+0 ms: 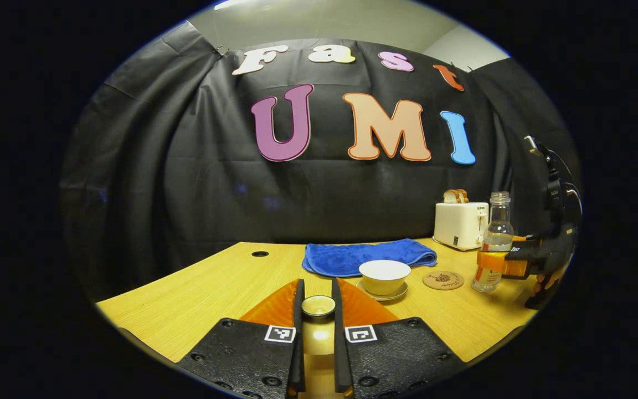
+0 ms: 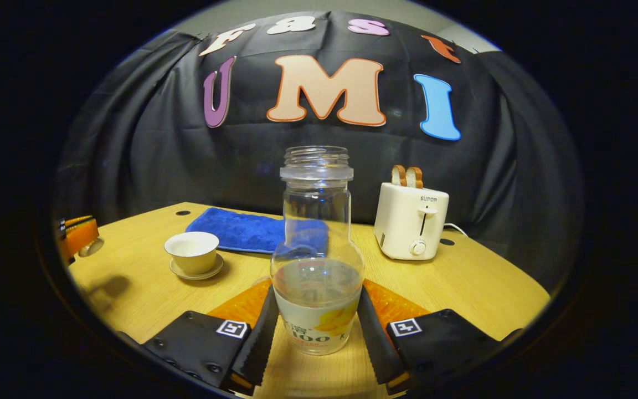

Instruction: Open the teacup lid with one hand, grasp the water bottle and pour water into the teacup with the other hand; after pouring, place the water bottle on the coaster and then close the teacup lid.

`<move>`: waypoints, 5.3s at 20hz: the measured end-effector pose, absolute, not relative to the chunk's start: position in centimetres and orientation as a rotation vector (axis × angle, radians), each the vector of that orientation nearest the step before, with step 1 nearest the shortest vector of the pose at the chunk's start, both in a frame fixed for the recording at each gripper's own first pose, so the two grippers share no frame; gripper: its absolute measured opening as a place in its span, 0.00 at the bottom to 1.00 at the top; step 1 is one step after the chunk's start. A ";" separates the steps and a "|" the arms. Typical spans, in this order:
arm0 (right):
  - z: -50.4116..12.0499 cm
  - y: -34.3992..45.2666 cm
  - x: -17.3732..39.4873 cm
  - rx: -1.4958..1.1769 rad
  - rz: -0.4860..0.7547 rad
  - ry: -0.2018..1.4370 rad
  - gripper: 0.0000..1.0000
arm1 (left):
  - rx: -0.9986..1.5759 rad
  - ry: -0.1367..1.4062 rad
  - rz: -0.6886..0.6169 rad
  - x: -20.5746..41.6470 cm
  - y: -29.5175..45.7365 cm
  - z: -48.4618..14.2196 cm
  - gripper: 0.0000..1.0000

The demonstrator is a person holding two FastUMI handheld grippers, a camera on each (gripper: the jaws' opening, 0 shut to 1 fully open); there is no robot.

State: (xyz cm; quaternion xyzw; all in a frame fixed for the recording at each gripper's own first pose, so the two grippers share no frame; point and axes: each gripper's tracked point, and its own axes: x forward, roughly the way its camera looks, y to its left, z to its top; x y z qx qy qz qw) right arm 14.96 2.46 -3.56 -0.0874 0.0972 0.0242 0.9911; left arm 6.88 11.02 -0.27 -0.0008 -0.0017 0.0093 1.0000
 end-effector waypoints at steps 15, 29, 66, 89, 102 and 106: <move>-4.4 8.5 19.3 -1.017 0.084 0.212 0.77 | -0.003 -0.001 0.026 7.1 12.4 -0.4 0.18; -5.2 10.8 21.3 -1.555 0.082 0.159 0.77 | -0.004 0.001 0.030 7.1 12.8 -0.4 0.18; 0.8 13.5 21.3 -2.132 0.028 -0.134 0.77 | -0.003 0.002 0.024 7.2 12.7 -0.4 0.18; -0.2 14.1 21.5 -2.087 0.085 -0.108 0.75 | -0.003 0.003 0.033 7.2 13.0 -0.4 0.18; -2.1 11.5 21.8 -0.938 0.230 0.174 0.75 | -0.002 0.003 0.039 7.3 13.2 -0.3 0.18; -2.5 11.0 21.1 -0.478 0.277 0.221 0.77 | -0.002 0.003 0.038 7.2 13.2 -0.4 0.18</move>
